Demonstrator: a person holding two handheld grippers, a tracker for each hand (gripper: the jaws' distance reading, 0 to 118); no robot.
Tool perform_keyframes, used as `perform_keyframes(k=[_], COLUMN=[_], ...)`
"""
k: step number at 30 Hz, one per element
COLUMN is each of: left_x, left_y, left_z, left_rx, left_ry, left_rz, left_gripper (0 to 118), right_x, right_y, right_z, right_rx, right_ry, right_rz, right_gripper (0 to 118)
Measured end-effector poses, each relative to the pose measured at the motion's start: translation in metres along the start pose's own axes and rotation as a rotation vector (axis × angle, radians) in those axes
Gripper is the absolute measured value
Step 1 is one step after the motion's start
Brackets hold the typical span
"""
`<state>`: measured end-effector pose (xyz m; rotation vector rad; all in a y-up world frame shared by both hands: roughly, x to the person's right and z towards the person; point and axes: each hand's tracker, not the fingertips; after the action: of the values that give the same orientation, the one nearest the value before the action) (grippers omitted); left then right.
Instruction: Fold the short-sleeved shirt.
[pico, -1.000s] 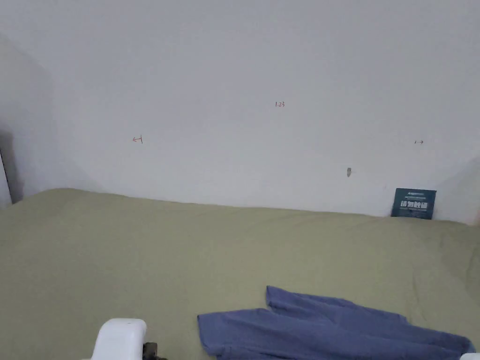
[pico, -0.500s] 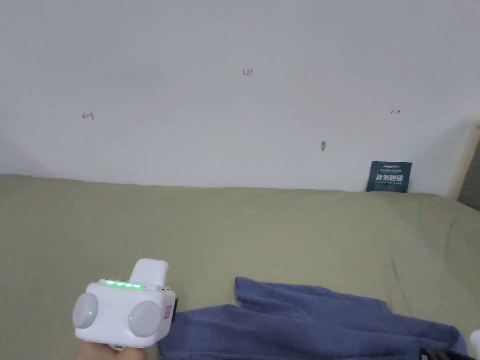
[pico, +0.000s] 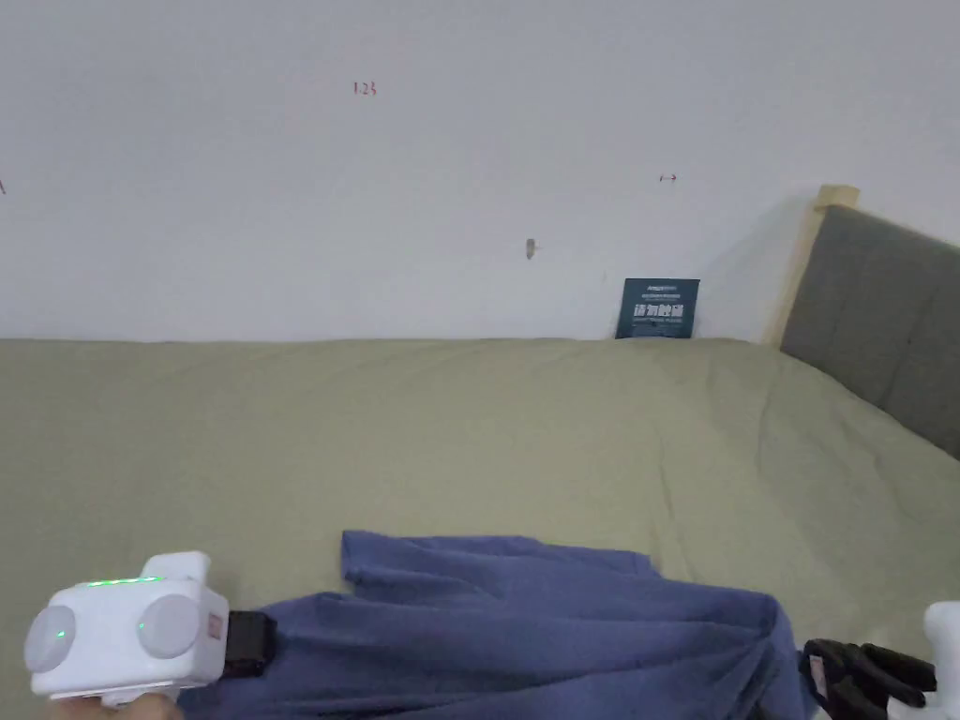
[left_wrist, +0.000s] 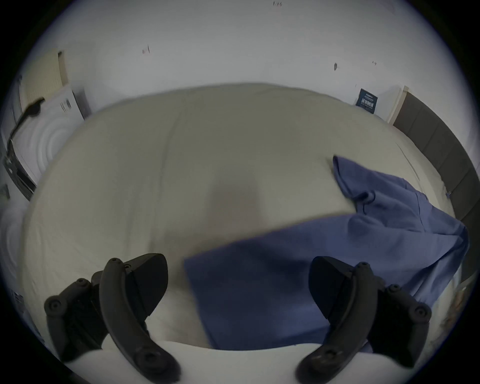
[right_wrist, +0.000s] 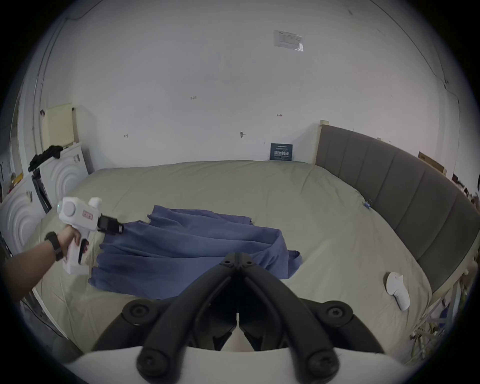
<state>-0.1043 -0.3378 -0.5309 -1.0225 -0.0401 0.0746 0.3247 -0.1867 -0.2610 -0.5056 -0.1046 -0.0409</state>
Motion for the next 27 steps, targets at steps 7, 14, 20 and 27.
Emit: perform_keyframes(k=[7, 14, 20, 27], left_x=[-0.001, 0.009, 0.007, 0.0], left_y=[-0.023, -0.027, -0.028, -0.022], left_z=[0.055, 0.071, 0.068, 0.069], left_rx=[0.204, 0.213, 0.201, 0.219], left_ry=[-0.17, -0.107, -0.121, -0.154], left_rz=[0.042, -0.059, -0.059, -0.044], left_gripper=[1, 1, 1, 1], right_x=[0.044, 0.071, 0.064, 0.02], right_y=[-0.003, 0.02, 0.022, 0.04], right_z=[-0.047, -0.15, -0.21, -0.185], right_rx=[-0.088, -0.329, -0.523, -0.379], right_ry=[-0.083, -0.005, 0.026, -0.023], right_rz=[-0.039, -0.159, -0.351, -0.188], right_gripper=[25, 90, 4, 4])
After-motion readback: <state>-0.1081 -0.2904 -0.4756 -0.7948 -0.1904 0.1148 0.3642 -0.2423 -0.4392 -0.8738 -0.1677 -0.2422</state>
